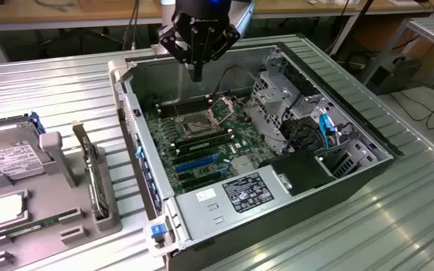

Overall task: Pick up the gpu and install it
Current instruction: 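Reach for the gpu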

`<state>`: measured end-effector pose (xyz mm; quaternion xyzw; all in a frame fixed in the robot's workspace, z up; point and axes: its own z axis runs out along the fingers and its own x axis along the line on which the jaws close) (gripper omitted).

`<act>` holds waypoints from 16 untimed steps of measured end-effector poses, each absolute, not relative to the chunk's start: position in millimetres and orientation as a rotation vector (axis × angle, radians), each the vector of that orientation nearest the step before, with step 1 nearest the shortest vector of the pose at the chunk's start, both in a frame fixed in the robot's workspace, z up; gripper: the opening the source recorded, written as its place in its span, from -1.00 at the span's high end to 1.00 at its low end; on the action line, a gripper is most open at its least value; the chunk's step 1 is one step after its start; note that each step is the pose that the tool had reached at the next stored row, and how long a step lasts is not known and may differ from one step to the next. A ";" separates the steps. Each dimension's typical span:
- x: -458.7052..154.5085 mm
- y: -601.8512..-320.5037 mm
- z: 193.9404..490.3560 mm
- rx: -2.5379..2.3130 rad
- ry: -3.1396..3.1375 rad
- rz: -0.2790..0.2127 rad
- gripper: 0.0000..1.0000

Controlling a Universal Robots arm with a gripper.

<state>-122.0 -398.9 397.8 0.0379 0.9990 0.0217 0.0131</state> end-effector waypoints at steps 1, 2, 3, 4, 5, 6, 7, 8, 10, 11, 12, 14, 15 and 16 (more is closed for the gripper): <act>-122.0 -399.0 397.9 0.118 3.112 0.068 0.79; -122.0 -398.9 398.0 0.118 3.112 0.068 0.79; -122.0 -398.9 398.1 0.118 3.112 0.068 0.79; -122.0 -398.9 398.1 0.118 3.112 0.068 0.79; -122.0 -398.9 398.1 0.118 3.112 0.068 0.79; -122.0 -398.9 398.1 0.118 3.112 0.068 0.79; -122.0 -398.9 398.2 0.118 3.112 0.068 0.79; -122.0 -398.9 398.2 0.118 3.112 0.068 0.79; -122.0 -398.9 398.3 0.118 3.113 0.068 0.79; -122.0 -398.9 398.3 0.118 3.112 0.068 0.79; -122.0 -398.9 398.3 0.118 3.112 0.068 0.79; -124.1 -399.8 398.6 0.118 3.113 0.067 0.79; -126.1 -401.5 398.5 0.118 3.112 0.067 0.79; -128.5 -403.7 398.3 0.118 3.111 0.068 0.79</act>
